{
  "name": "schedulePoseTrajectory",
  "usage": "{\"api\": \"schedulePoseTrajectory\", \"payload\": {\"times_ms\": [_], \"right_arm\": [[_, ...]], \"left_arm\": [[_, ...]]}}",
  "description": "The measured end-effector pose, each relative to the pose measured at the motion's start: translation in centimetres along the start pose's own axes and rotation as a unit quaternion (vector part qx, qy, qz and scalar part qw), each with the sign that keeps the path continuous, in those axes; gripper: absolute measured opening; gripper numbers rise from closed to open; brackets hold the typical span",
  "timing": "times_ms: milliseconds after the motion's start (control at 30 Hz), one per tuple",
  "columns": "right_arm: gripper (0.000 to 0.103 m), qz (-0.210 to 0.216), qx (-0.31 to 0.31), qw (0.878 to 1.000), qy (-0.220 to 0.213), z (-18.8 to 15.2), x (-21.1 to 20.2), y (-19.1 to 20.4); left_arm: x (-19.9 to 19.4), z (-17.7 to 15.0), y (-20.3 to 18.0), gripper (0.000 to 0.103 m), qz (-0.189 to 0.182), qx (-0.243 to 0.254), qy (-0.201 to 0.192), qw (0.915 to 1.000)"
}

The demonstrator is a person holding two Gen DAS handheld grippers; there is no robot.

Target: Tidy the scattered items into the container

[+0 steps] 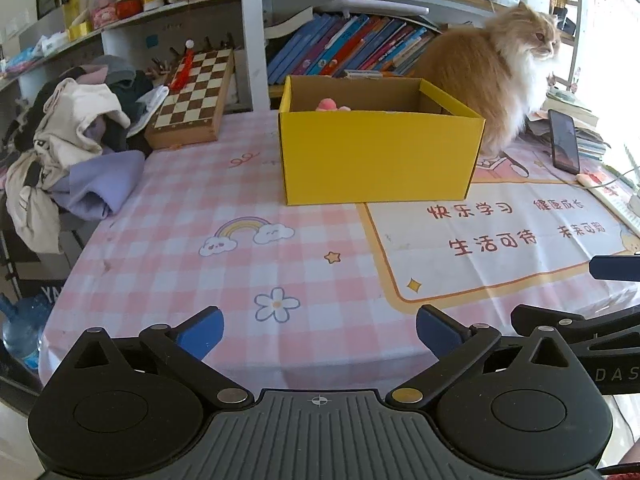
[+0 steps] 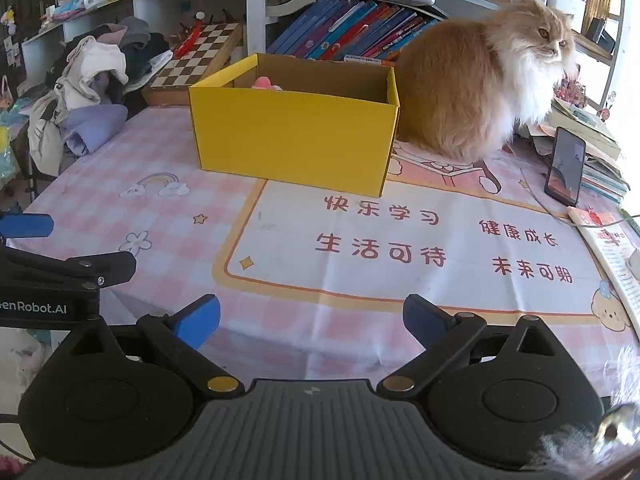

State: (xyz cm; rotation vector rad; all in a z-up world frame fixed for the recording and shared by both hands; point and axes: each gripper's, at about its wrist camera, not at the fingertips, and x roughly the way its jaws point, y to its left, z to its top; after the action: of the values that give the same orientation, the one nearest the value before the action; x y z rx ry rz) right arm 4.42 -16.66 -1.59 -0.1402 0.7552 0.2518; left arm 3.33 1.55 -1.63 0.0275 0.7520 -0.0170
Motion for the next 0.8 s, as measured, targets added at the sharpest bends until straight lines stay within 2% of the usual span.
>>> {"api": "schedulePoseTrajectory", "payload": {"times_ms": [800], "right_arm": [[0.1,0.003,-0.004,1.0,0.001,-0.3,-0.19,0.24]], "left_arm": [[-0.17,0.01,-0.34,0.103,0.007,0.005,0.005,0.9999]]}}
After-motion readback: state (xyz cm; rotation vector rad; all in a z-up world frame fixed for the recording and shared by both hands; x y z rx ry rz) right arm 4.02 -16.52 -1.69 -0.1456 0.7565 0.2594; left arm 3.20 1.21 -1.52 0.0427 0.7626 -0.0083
